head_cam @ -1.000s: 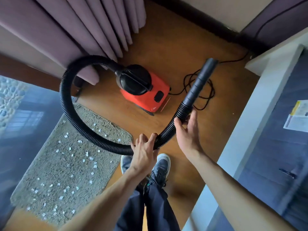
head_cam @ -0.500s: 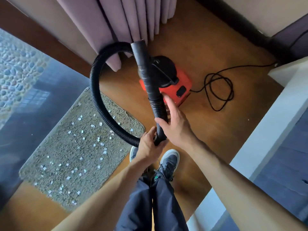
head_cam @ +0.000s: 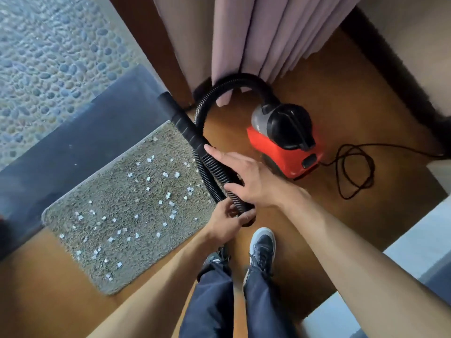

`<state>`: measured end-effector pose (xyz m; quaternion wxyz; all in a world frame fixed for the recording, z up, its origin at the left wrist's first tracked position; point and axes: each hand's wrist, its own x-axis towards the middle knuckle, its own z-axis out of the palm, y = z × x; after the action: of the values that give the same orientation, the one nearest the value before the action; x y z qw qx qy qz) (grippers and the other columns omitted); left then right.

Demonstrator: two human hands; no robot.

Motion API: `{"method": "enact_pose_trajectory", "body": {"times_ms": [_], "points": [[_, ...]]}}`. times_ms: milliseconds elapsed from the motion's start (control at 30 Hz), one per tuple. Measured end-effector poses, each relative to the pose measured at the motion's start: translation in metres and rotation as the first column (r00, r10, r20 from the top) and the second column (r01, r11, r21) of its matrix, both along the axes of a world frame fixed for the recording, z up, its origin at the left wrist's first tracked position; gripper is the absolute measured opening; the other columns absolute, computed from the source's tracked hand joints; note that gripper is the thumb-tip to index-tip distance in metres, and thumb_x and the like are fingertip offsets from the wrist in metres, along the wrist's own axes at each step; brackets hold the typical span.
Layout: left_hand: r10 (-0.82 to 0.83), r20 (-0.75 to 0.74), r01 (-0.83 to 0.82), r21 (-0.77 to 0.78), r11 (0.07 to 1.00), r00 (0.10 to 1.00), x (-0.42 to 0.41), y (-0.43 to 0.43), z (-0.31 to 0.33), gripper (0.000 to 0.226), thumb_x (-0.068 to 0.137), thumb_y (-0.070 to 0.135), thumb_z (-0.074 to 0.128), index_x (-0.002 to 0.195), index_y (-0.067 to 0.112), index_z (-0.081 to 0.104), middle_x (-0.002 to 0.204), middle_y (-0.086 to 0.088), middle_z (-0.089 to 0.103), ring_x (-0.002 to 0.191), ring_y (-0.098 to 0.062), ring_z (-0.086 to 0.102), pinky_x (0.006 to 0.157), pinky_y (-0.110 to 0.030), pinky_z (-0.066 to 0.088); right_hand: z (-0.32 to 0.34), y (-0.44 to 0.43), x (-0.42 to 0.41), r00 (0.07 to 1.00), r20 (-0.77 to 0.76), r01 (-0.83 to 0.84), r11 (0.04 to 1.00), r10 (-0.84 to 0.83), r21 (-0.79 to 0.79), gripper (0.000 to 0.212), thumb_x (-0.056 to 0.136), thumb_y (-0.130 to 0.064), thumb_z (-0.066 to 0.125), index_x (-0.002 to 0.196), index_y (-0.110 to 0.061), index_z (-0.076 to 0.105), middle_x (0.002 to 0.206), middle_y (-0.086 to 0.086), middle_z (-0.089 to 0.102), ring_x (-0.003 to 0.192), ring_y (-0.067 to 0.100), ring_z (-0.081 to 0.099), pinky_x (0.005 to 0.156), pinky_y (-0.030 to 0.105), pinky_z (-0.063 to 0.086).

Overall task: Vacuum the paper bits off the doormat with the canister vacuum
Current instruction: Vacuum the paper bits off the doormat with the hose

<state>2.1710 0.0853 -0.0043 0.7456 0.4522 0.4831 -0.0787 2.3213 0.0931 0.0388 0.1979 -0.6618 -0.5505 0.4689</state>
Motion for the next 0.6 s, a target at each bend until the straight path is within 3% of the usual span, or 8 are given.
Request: {"method": "enact_pose_trajectory", "body": {"times_ms": [67, 233, 300, 367, 467, 533, 600], "points": [[0.059, 0.011, -0.059, -0.034, 0.998, 0.998, -0.011, 0.006, 0.002, 0.016, 0.090, 0.000, 0.068, 0.091, 0.014, 0.062, 0.085, -0.001, 0.070, 0.076, -0.003, 0.068, 0.070, -0.015, 0.053, -0.002, 0.019, 0.001, 0.995, -0.075, -0.073, 0.995, 0.068, -0.071, 0.094, 0.083, -0.006, 0.061, 0.151, -0.051, 0.014, 0.139, 0.004, 0.052, 0.123, 0.023, 0.052, 0.106, 0.042, 0.042], [0.220, 0.015, -0.217, -0.103, 0.971, 0.975, -0.027, 0.015, 0.000, 0.012, 0.094, 0.002, 0.063, 0.097, 0.013, 0.060, 0.084, 0.000, 0.069, 0.075, -0.008, 0.067, 0.063, -0.014, 0.049, -0.013, 0.059, -0.011, 0.963, -0.163, -0.237, 0.961, 0.214, -0.142, 0.091, 0.085, -0.008, 0.063, 0.148, -0.057, 0.017, 0.139, 0.003, 0.052, 0.113, 0.016, 0.056, 0.106, 0.039, 0.042], [0.311, 0.004, -0.308, -0.138, 0.941, 0.950, -0.032, 0.015, 0.001, 0.013, 0.094, 0.006, 0.064, 0.102, 0.016, 0.060, 0.093, -0.007, 0.071, 0.086, -0.016, 0.066, 0.069, -0.020, 0.049, -0.019, 0.072, -0.018, 0.945, -0.219, -0.279, 0.947, 0.242, -0.158, 0.088, 0.086, -0.006, 0.063, 0.151, -0.046, 0.021, 0.142, -0.005, 0.048, 0.108, 0.005, 0.054, 0.105, 0.031, 0.042], [0.397, -0.002, -0.391, -0.169, 0.905, 0.918, -0.037, 0.015, 0.000, 0.020, 0.091, 0.018, 0.070, 0.110, 0.016, 0.062, 0.107, -0.019, 0.071, 0.094, -0.025, 0.063, 0.081, -0.036, 0.046, -0.028, 0.084, -0.025, 0.920, -0.307, -0.311, 0.932, 0.246, -0.186, 0.085, 0.086, -0.002, 0.062, 0.153, -0.038, 0.023, 0.131, -0.016, 0.049, 0.090, -0.005, 0.053, 0.092, 0.024, 0.047], [0.523, -0.013, -0.511, -0.233, 0.827, 0.852, -0.042, 0.012, -0.003, 0.036, 0.079, 0.034, 0.076, 0.111, 0.021, 0.065, 0.113, -0.021, 0.070, 0.099, -0.032, 0.057, 0.089, -0.049, 0.040, -0.043, 0.098, -0.034, 0.884, -0.412, -0.338, 0.910, 0.220, -0.240, 0.081, 0.085, -0.001, 0.063, 0.149, -0.038, 0.028, 0.112, -0.009, 0.052, 0.080, 0.005, 0.052, 0.083, 0.031, 0.054], [0.582, -0.018, -0.567, -0.253, 0.784, 0.813, -0.044, 0.008, -0.008, 0.030, 0.084, 0.028, 0.075, 0.110, 0.019, 0.065, 0.108, -0.015, 0.072, 0.098, -0.032, 0.053, 0.084, -0.047, 0.035, -0.053, 0.102, -0.039, 0.864, -0.459, -0.361, 0.891, 0.208, -0.274, 0.080, 0.085, 0.000, 0.065, 0.146, -0.037, 0.030, 0.110, -0.009, 0.050, 0.082, 0.007, 0.054, 0.081, 0.028, 0.055], [0.605, -0.032, -0.598, -0.205, 0.775, 0.796, -0.043, 0.004, -0.011, 0.018, 0.093, 0.013, 0.068, 0.110, 0.014, 0.063, 0.105, -0.012, 0.075, 0.094, -0.025, 0.062, 0.080, -0.034, 0.042, -0.060, 0.105, -0.042, 0.847, -0.500, -0.376, 0.869, 0.181, -0.321, 0.080, 0.085, 0.001, 0.067, 0.145, -0.038, 0.032, 0.109, -0.009, 0.051, 0.084, 0.006, 0.055, 0.079, 0.025, 0.054]]}}
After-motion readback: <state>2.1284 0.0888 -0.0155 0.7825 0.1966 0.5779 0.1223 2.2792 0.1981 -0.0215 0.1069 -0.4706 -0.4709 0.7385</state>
